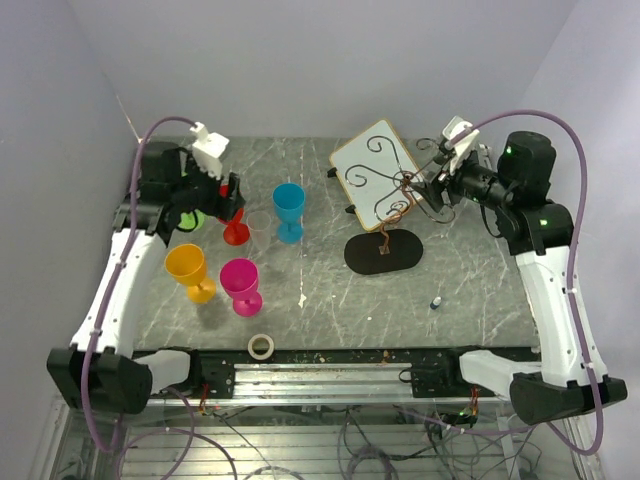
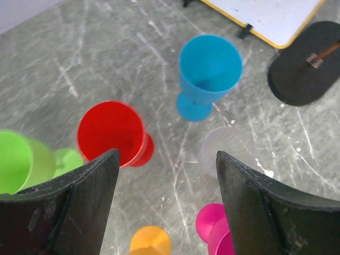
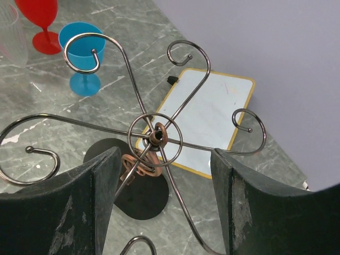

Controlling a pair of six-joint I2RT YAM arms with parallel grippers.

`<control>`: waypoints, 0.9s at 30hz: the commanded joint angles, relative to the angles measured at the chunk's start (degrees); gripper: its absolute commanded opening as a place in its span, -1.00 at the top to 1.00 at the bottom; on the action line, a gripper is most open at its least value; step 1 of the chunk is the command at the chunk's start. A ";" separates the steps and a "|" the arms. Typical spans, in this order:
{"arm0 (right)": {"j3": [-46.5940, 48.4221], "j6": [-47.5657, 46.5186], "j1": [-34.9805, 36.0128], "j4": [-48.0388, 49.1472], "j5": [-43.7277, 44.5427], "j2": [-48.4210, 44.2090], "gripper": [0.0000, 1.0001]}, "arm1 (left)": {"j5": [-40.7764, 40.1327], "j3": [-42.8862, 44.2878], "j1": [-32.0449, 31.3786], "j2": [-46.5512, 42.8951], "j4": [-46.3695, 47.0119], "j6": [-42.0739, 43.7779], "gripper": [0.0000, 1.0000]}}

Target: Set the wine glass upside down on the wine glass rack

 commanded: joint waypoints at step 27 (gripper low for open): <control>-0.23 2.01 -6.36 -1.80 -4.09 -3.98 -0.38 | -15.70 15.98 -16.03 19.66 -17.41 6.34 0.10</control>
